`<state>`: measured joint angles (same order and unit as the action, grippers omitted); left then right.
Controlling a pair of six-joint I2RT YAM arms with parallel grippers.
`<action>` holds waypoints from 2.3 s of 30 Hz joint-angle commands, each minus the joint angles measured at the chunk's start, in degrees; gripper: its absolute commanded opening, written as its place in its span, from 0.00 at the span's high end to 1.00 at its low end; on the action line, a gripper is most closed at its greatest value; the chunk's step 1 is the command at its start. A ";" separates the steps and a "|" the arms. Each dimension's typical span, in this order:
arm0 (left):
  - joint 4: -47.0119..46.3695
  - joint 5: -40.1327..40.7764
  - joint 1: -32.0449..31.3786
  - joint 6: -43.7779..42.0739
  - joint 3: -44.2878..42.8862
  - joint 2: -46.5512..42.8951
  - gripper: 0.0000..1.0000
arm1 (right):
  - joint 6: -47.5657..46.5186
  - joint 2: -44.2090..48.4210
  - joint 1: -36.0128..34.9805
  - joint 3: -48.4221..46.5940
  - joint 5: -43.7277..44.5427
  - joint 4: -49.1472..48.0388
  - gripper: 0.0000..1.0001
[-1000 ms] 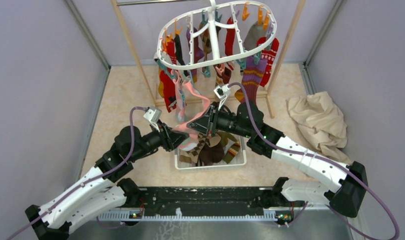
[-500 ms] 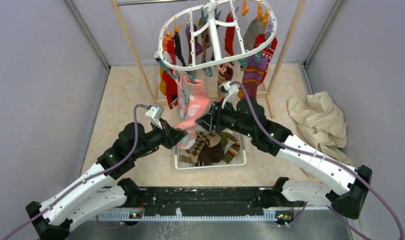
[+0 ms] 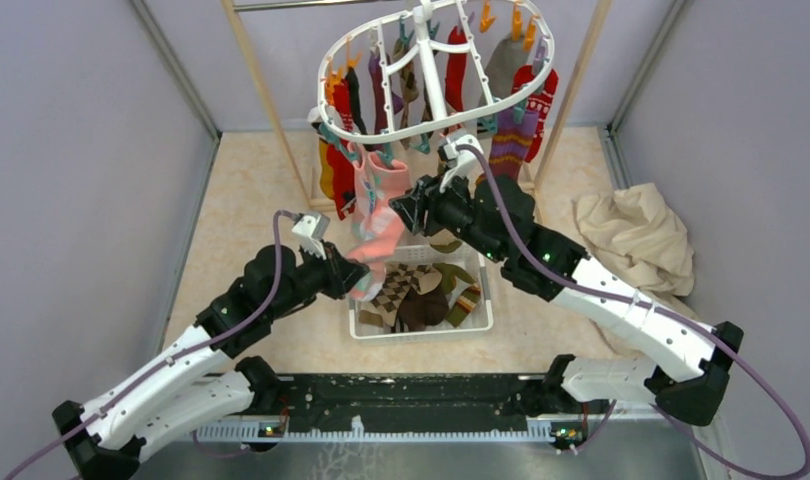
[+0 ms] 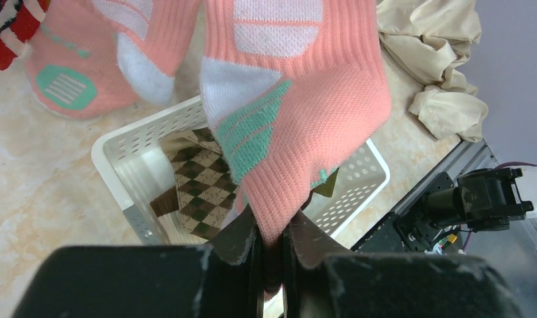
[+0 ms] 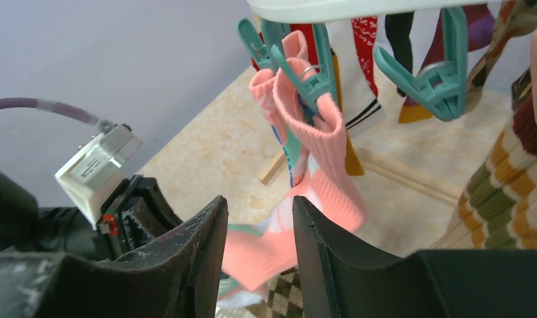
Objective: Remove the socks clipped to the hanger
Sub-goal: Remove the sock from the hanger.
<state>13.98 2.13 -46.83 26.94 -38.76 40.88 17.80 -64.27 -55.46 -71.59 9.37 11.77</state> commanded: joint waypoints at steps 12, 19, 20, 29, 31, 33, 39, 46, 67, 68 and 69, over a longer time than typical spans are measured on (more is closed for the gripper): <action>7.63 1.87 0.07 -0.01 -5.78 0.86 0.84 | -10.25 -8.44 2.80 -9.30 -2.20 -11.13 0.57; 9.80 2.33 0.07 -0.13 -6.82 -0.08 0.84 | -11.36 -10.25 3.83 -9.69 -1.38 -13.61 0.56; 10.02 2.47 0.07 -0.13 -6.87 -0.24 0.84 | -11.38 -10.52 3.99 -9.81 -1.67 -13.81 0.56; 11.42 1.65 0.06 -0.28 -7.81 -0.78 0.83 | -11.91 -12.83 5.53 -9.53 -3.53 -17.43 0.55; 11.58 1.28 0.07 -0.31 -7.92 -0.77 0.83 | -11.91 -13.06 5.72 -9.28 -3.84 -18.40 0.55; 11.81 1.00 0.06 -0.24 -7.91 -0.81 0.83 | -12.00 -13.04 5.79 -8.89 -4.21 -19.43 0.55; 13.38 1.86 0.07 -0.13 -8.16 -1.40 0.83 | -12.08 -12.54 6.22 -8.26 -6.53 -19.82 0.55; 16.76 2.17 0.06 0.72 -8.08 -2.20 0.83 | -12.27 -6.29 6.22 -5.03 -8.64 -16.68 0.55; 18.28 -1.37 0.06 3.03 -6.41 -3.59 0.82 | -12.28 -9.20 5.73 -6.33 -10.74 -16.48 0.53; 18.28 -1.45 0.07 3.03 -6.39 -3.55 0.82 | -12.02 -9.50 5.72 -5.83 -10.62 -17.84 0.53; 18.32 -1.55 0.07 3.03 -6.39 -3.54 0.82 | -11.70 -9.91 5.72 -5.40 -10.57 -18.97 0.52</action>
<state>32.18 1.89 -46.83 28.84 -45.28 37.65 5.74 -73.34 -49.39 -76.18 -0.80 -0.86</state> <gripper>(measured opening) 0.177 0.466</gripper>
